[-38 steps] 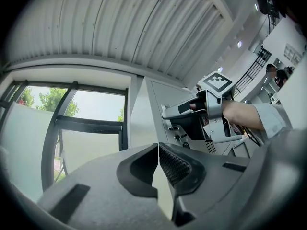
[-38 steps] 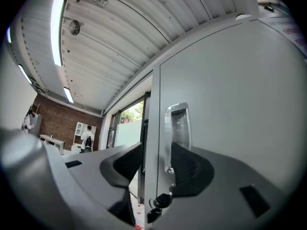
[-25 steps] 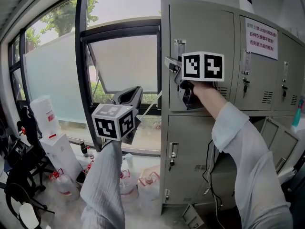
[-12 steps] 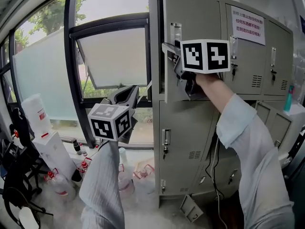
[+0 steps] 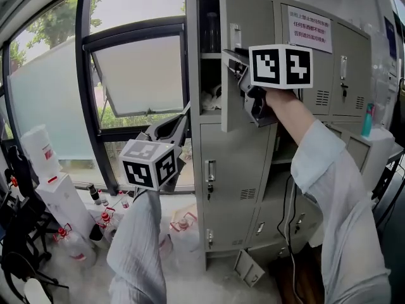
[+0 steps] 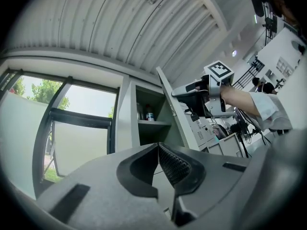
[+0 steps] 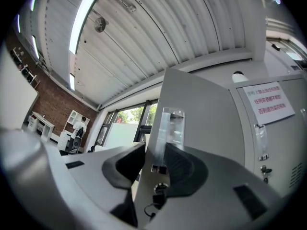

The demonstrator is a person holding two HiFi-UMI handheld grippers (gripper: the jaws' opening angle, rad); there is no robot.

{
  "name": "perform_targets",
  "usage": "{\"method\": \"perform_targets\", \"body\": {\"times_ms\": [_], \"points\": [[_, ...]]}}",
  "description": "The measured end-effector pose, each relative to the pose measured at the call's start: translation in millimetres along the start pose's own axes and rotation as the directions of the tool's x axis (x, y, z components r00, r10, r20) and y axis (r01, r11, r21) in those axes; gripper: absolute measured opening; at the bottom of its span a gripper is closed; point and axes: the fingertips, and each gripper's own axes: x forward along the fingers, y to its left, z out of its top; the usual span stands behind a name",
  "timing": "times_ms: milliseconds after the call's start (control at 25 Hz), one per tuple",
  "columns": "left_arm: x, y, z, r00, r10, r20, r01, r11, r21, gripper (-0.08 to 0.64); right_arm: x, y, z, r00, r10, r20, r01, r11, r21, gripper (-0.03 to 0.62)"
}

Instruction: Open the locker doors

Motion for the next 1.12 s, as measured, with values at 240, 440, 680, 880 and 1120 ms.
{"method": "perform_targets", "body": {"times_ms": [240, 440, 680, 880, 1120], "points": [[-3, -29, 6, 1.000, -0.010, -0.008, 0.010, 1.000, -0.016, 0.012, -29, -7, 6, 1.000, 0.012, 0.002, -0.013, 1.000, 0.003, 0.130], [5, -60, 20, 1.000, -0.003, -0.011, 0.003, 1.000, 0.002, 0.012, -54, -15, 15, 0.998, 0.058, 0.009, -0.058, 0.998, 0.019, 0.132], [17, -96, 35, 1.000, 0.012, -0.017, -0.012, 1.000, 0.007, 0.012, -85, -30, 22, 0.991, 0.137, 0.009, -0.137, 0.989, 0.052, 0.132], [24, -123, 42, 0.999, 0.008, -0.033, -0.007, 1.000, 0.031, 0.012, -114, -47, 26, 0.990, 0.144, 0.009, -0.144, 0.990, 0.005, 0.132], [36, -151, 47, 1.000, -0.012, -0.022, 0.012, 1.000, 0.018, 0.011, -150, -74, 30, 0.991, 0.129, 0.037, -0.130, 0.991, 0.011, 0.130]]}}
